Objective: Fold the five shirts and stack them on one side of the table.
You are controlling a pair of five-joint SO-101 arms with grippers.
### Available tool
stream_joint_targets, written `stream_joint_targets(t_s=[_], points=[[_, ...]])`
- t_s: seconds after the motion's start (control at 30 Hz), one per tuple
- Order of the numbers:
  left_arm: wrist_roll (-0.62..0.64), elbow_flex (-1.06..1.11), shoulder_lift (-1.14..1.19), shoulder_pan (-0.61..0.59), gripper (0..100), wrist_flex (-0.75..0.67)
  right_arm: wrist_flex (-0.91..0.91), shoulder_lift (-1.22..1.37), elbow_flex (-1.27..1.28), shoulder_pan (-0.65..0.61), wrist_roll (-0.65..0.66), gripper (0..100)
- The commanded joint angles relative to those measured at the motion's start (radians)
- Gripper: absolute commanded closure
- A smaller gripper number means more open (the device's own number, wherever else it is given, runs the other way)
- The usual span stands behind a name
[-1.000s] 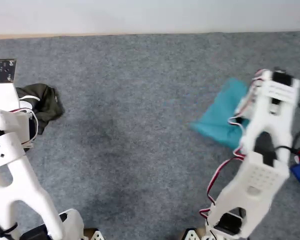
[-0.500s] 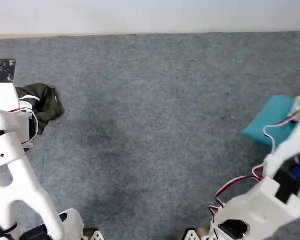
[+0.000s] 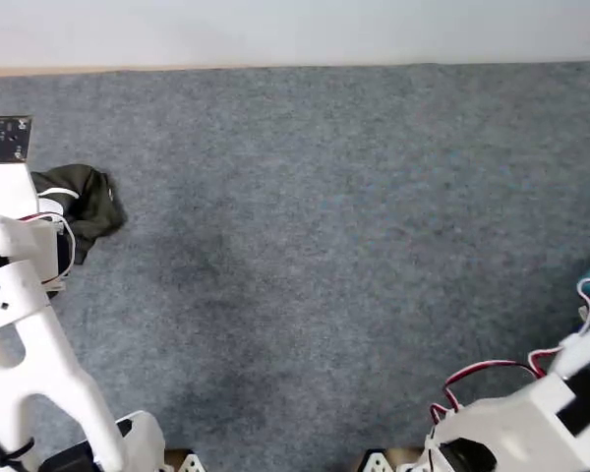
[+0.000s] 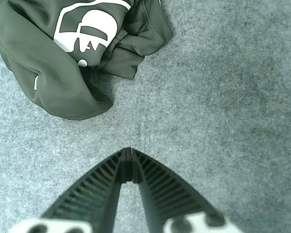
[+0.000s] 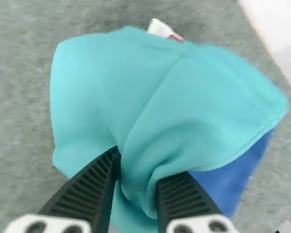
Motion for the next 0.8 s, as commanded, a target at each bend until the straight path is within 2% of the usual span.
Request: stream_joint_targets(t_s=[0.0, 0.43, 0.6, 0.77], points=[[-0.008, -0.007, -0.038, -0.002, 100, -0.003, -0.036, -0.07, -0.006, 0.047, 0.035, 99.0], [-0.008, -0.007, -0.038, 0.0, 100, -0.017, -0.038, 0.145, 0.057, 0.191, 0.184, 99.0], [-0.009, -0.007, -0.038, 0.0, 100, -0.015, -0.099, 0.242, 0.057, 0.248, 0.273, 98.7], [-0.009, -0.007, -0.038, 0.0, 100, -0.012, -0.166, 0.26, 0.057, 0.297, 0.287, 85.5]])
